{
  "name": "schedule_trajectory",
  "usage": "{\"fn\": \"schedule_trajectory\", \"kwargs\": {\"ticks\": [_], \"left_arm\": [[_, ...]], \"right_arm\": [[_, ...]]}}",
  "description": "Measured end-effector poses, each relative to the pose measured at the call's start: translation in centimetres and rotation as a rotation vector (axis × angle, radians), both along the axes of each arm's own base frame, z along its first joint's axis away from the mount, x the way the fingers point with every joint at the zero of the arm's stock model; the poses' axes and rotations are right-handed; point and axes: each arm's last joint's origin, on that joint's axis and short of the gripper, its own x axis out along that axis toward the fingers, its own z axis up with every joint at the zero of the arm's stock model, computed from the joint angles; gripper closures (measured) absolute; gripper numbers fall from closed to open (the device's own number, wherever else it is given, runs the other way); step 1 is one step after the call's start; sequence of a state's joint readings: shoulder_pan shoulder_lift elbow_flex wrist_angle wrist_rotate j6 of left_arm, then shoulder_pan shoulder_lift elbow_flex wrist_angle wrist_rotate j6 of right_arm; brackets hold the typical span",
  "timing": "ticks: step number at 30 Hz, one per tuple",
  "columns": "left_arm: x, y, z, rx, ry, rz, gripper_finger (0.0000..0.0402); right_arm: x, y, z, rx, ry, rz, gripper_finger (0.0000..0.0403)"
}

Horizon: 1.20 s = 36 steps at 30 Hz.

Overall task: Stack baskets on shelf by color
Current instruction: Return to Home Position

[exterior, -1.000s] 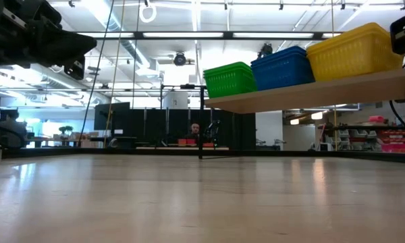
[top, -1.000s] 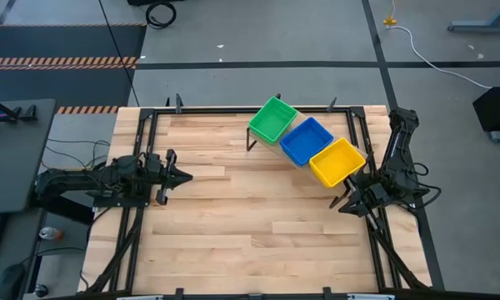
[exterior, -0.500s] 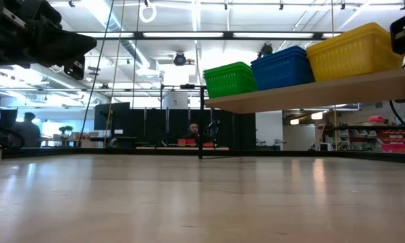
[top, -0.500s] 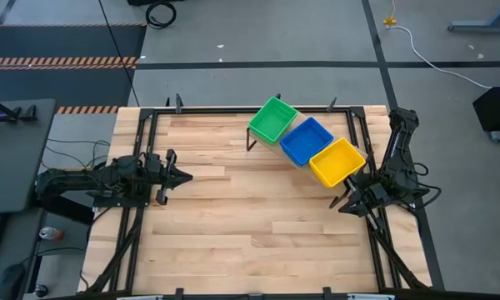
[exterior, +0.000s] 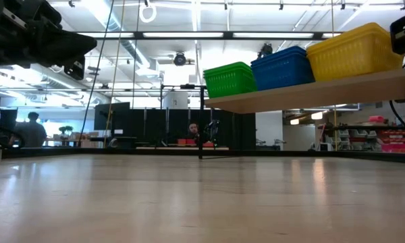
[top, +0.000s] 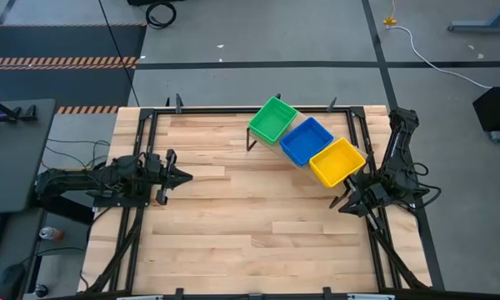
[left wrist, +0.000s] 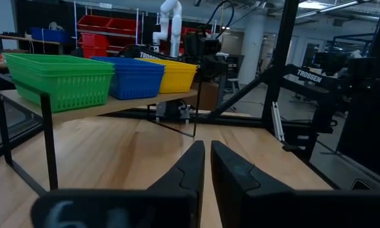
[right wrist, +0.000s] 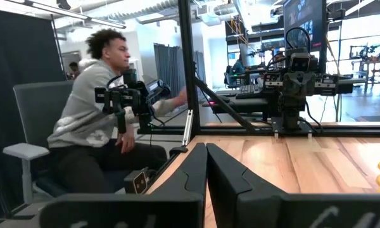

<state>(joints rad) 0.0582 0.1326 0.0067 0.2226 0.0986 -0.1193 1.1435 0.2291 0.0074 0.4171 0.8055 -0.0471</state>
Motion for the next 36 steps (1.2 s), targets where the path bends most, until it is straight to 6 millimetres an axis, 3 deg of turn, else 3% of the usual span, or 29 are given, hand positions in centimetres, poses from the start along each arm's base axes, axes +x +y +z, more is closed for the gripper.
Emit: {"fn": "schedule_trajectory", "kwargs": {"ticks": [36], "left_arm": [[0.00, 0.00, -0.01, 0.000, 0.000, 0.000, 0.0366]], "right_arm": [[0.00, 0.00, 0.00, 0.000, 0.000, 0.000, 0.0385]]}}
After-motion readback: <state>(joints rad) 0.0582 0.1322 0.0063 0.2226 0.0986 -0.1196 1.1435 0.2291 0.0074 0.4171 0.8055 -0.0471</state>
